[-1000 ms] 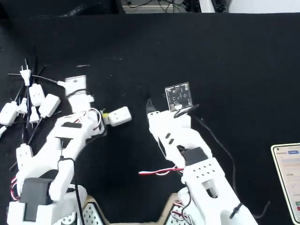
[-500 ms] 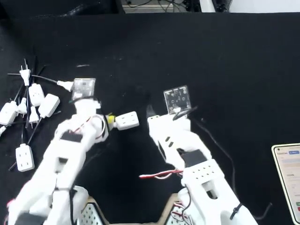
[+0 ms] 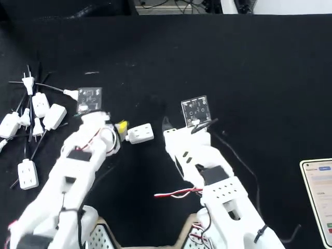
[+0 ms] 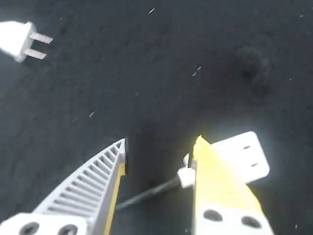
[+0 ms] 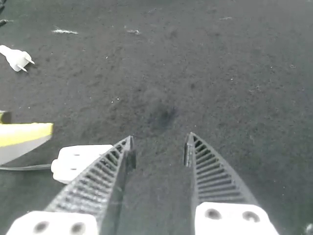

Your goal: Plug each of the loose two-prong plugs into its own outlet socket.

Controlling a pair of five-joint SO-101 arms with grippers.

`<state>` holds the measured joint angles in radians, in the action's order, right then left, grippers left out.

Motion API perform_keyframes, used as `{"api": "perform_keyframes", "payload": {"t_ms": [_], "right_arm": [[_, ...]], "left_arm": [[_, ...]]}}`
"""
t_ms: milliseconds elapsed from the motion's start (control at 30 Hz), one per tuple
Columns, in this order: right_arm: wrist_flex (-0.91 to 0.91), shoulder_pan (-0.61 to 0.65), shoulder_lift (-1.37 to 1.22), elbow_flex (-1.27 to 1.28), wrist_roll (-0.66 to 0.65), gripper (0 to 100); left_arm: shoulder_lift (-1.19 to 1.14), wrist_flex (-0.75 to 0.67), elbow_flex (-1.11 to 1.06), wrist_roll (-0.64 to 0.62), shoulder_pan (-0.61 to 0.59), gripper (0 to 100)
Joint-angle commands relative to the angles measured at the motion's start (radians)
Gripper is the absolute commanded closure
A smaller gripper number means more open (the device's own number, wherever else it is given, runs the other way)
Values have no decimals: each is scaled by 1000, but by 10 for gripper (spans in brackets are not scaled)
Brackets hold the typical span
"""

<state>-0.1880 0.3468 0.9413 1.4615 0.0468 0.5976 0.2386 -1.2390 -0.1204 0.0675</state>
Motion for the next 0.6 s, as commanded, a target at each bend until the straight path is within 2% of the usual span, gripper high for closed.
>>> {"api": "perform_keyframes", "payload": {"t_ms": [0,200,400,567], "right_arm": [[28,3,-4,-8,5,829],[28,-110,2,-16,5,832],[29,-282,2,-48,12,832],[29,-311,2,-50,12,832]], "left_arm": [[-172,-35,177,49,18,775],[-433,9,326,117,70,775],[-364,207,320,261,173,780],[-267,233,286,269,191,780]]}}
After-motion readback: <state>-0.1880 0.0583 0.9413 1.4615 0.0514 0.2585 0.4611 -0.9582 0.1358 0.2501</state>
